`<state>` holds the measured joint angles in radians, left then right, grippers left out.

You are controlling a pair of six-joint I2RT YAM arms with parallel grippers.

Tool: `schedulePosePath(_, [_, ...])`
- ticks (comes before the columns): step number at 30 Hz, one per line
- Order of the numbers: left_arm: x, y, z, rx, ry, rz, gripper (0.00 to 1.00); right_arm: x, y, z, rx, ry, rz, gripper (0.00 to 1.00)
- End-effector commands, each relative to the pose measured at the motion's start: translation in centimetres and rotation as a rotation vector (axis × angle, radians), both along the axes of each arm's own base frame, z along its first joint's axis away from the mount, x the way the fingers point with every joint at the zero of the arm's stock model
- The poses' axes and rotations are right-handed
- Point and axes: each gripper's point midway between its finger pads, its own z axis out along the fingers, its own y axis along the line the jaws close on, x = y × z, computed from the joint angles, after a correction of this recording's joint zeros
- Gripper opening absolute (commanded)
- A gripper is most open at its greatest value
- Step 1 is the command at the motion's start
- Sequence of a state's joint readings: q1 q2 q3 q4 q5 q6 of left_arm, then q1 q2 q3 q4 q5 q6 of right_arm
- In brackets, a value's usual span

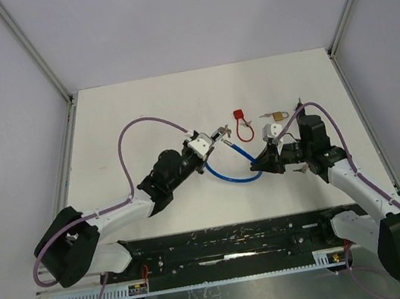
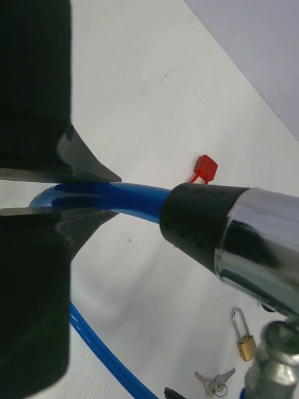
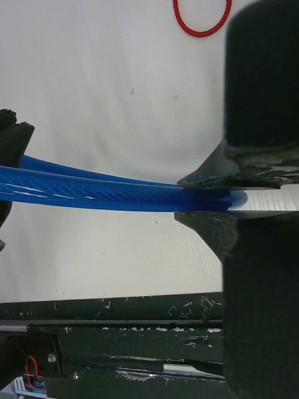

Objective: Lock with the key
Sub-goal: Lock the lock.

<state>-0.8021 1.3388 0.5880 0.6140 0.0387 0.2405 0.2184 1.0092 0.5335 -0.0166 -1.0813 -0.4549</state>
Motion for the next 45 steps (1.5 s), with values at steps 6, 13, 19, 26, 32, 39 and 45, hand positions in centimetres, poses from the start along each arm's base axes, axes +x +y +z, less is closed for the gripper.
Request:
schedulePosePath(6, [-0.3,-1.2,2.1,-0.068,-0.056,-0.059,0.00,1.8,-0.2,1.6,0.005,-0.062,-0.046,0.00])
schedulePosePath(13, [-0.8,-1.4,2.1,-0.041,-0.097,-0.073,0.00,2.3,-0.3,1.5,-0.004,-0.047,-0.073,0.00])
schedulePosePath(19, [-0.2,-0.9,0.8,0.059,-0.138,-0.011,0.00,1.9,-0.2,1.8,0.008,-0.043,-0.057,0.00])
schedulePosePath(26, [0.9,-1.3,-2.0,0.234,-0.166,0.075,0.00,-2.2,1.0,3.6,0.113,-0.059,0.160,0.00])
schedulePosePath(32, [0.4,-2.0,-1.4,0.233,-0.209,0.083,0.00,-0.2,0.5,2.9,0.064,-0.039,0.042,0.00])
schedulePosePath(39, [-1.5,-3.2,-0.8,0.286,-0.295,-0.004,0.00,0.1,0.8,3.6,0.102,0.011,0.027,0.00])
schedulePosePath(45, [-1.0,-3.8,-0.8,0.250,-0.271,0.016,0.05,-1.3,0.9,4.3,0.142,-0.088,0.080,0.00])
